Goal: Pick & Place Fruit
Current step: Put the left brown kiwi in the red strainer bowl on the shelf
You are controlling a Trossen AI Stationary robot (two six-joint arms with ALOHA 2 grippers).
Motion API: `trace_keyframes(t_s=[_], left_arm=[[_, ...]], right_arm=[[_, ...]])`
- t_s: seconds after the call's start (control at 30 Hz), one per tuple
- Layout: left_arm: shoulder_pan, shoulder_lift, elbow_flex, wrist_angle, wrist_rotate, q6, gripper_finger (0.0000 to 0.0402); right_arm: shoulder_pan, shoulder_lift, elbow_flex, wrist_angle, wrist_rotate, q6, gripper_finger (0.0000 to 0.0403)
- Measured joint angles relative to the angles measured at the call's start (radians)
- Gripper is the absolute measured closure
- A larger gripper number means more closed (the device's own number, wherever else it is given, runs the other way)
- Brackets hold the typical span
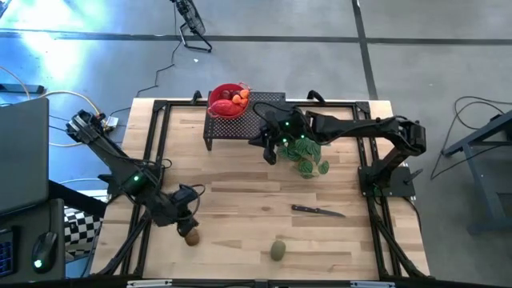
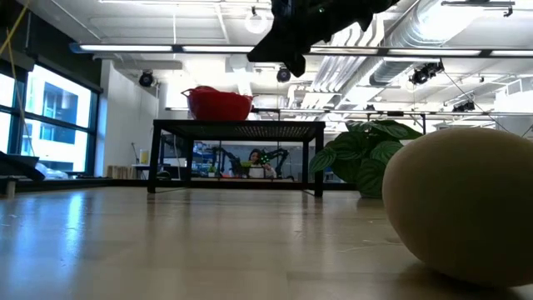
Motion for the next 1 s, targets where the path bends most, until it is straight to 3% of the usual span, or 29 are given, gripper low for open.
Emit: trace_keyframes(t_s=[0.2,0.3,0.5,0.77,0.87,1.0], left_arm=[[0.0,0.025,0.0,-0.097,0.229,-0.304,0.0401],[0.0,0.037,0.0,-0.118,0.235,-0.361,0.0401],[0.001,0.087,0.0,-0.103,0.146,-0.368,0.0401],[-0.014,0.222,0.0,0.106,0.135,-0.401,0.0401],[-0.015,0.256,0.0,0.114,0.173,-0.424,0.0401],[-0.013,0.256,0.0,-0.027,0.298,-0.489,0.0401]], right_arm=[[0.0,0.0,0.0,0.0,0.0,-0.03,0.0401],[0.0,0.0,0.0,0.0,0.037,-0.061,0.0401],[0.0,0.0,0.0,0.0,0.091,-0.077,0.0401],[0.0,0.0,0.0,-0.008,0.088,-0.084,0.0401],[0.0,0.0,0.0,-0.008,0.087,-0.093,0.0401],[0.0,0.0,0.0,-0.008,0.086,-0.11,0.0401]])
